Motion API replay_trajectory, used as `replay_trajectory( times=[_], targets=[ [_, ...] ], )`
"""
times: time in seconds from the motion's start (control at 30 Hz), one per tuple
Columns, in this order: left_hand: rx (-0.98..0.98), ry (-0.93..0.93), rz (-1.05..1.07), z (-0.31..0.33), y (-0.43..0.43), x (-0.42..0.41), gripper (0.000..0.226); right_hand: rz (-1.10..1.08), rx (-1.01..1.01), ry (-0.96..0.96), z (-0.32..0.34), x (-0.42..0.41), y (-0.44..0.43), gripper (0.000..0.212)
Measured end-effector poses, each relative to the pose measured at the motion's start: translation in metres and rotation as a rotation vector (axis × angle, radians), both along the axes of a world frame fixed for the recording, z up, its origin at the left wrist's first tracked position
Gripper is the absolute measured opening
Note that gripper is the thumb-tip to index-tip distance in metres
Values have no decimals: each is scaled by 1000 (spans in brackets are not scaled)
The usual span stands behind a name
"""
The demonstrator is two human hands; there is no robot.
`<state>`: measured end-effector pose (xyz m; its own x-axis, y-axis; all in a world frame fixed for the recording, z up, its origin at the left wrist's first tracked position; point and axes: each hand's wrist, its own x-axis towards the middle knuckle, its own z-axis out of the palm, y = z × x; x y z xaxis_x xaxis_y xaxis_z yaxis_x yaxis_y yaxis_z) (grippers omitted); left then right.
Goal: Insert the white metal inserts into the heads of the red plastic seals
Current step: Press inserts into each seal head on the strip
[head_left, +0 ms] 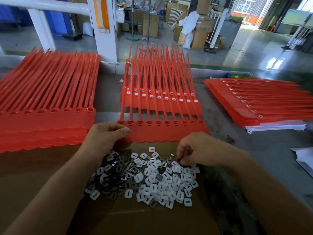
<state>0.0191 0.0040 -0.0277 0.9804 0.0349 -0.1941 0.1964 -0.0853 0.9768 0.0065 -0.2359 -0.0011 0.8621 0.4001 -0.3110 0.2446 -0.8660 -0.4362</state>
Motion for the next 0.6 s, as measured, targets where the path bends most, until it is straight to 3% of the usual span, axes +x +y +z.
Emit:
replay_trajectory(
  times=[0.23,0.6],
  targets=[
    [-43,23,-3,2,0,-1,13,12,-28,-34,-2,-3,-2,22],
    [-41,21,-3,3,-1,-1,10,-89,173,-84,2,-4,-2,23]
  ],
)
